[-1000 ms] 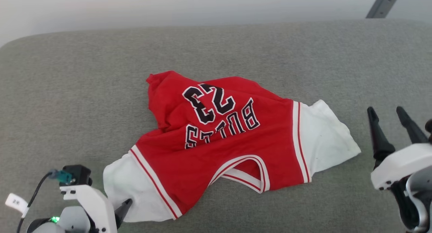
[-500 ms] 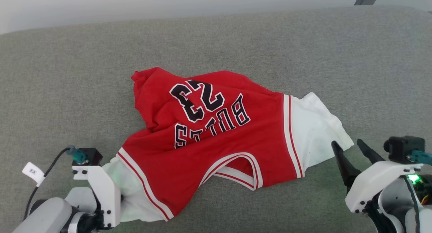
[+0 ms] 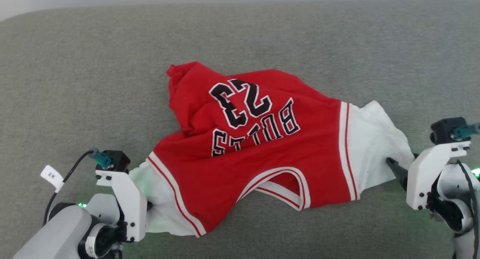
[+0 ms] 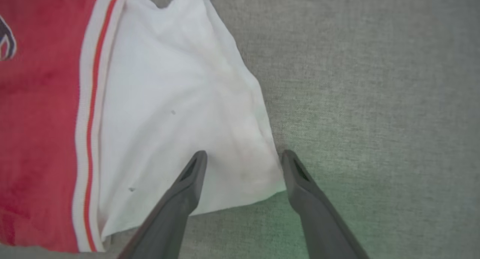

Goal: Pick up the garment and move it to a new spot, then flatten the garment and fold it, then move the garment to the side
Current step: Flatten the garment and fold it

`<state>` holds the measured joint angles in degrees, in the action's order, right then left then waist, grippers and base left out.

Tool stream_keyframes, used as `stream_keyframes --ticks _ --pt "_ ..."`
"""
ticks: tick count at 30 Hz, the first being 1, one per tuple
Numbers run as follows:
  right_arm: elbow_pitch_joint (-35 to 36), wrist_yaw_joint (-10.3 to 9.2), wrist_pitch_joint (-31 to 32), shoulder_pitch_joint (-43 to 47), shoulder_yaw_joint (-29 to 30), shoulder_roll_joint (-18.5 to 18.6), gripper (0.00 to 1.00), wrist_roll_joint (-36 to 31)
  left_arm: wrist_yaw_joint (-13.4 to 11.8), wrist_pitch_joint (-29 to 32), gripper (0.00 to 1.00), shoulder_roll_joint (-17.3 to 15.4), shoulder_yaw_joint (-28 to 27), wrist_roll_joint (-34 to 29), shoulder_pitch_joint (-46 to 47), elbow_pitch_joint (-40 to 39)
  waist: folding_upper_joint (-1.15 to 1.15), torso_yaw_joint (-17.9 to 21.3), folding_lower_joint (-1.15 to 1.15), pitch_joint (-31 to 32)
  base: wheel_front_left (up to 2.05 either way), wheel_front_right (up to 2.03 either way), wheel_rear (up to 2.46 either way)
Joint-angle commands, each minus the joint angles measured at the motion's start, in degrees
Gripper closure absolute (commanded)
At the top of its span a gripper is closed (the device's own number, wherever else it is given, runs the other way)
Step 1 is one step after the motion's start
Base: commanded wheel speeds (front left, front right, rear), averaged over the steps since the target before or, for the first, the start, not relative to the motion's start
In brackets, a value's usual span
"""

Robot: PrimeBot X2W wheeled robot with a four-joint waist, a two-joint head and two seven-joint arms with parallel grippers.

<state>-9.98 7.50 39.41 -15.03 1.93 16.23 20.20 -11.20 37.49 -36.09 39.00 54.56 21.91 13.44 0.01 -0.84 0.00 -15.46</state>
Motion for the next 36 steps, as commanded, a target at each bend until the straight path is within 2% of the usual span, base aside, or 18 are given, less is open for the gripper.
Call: stream_keyframes --ticks 1,7,8,9,10,15,23,26,31,36 --pt "-2.29 -0.02 2.28 -1.79 -1.14 0.96 0.00 0.93 -0.07 -1.27 1.00 1.57 0.57 -0.65 0.81 2.30 -0.01 -1.14 0.00 -0.81 0.00 0.00 0.00" --pt "-11.31 0.01 11.00 -4.35 -6.84 1.30 0.00 5.32 0.80 -2.00 1.00 2.66 0.67 -0.83 2.48 3.17 -0.01 -2.53 0.00 -2.08 0.00 0.00 0.00" --pt "-12.76 0.07 13.18 -4.25 -8.25 1.22 0.09 6.61 0.86 -2.09 1.00 2.80 0.62 -0.73 2.71 3.42 -0.01 -2.67 0.00 -2.21 0.00 0.00 0.00" --pt "-13.89 0.18 15.27 -4.26 -9.67 1.28 0.86 8.08 0.95 -2.25 1.00 2.95 0.55 -0.70 3.00 3.65 -0.01 -2.80 0.00 -2.33 0.00 0.00 0.00" --pt "-14.34 0.20 17.47 -4.23 -11.22 1.56 1.00 9.46 1.21 -2.46 1.00 3.01 0.36 -0.57 3.30 3.86 -0.01 -2.93 0.00 -2.43 0.00 0.00 0.00" --pt "-11.57 0.17 17.49 -6.63 -11.45 4.33 1.00 12.79 1.63 -3.11 1.00 2.52 -1.13 0.13 5.06 4.02 -0.01 -3.03 0.00 -2.11 0.00 0.00 0.00" --pt "-1.51 -0.02 17.42 -10.38 -7.42 6.26 1.00 18.18 1.19 -0.26 1.00 -2.47 -4.32 0.22 9.51 -1.60 -0.01 -1.92 0.00 1.40 0.00 0.00 0.00" --pt "2.15 -0.01 18.09 -11.82 -6.00 4.82 1.00 20.59 0.85 1.43 1.00 -4.66 -5.80 0.66 12.09 -4.43 -0.01 -1.41 0.00 3.03 0.00 0.00 0.00" --pt "6.42 -0.01 20.14 -15.44 -3.61 4.62 1.00 22.43 0.52 4.92 1.00 -8.00 -7.54 -0.44 18.15 -8.24 -0.01 -0.82 0.00 5.59 0.00 0.00 0.00" --pt "8.73 -0.01 20.27 -20.94 -2.16 3.76 1.00 22.94 1.62 7.13 1.00 -8.83 -8.75 -0.54 24.99 -9.18 -0.01 -0.41 0.00 7.69 0.00 0.00 0.00"
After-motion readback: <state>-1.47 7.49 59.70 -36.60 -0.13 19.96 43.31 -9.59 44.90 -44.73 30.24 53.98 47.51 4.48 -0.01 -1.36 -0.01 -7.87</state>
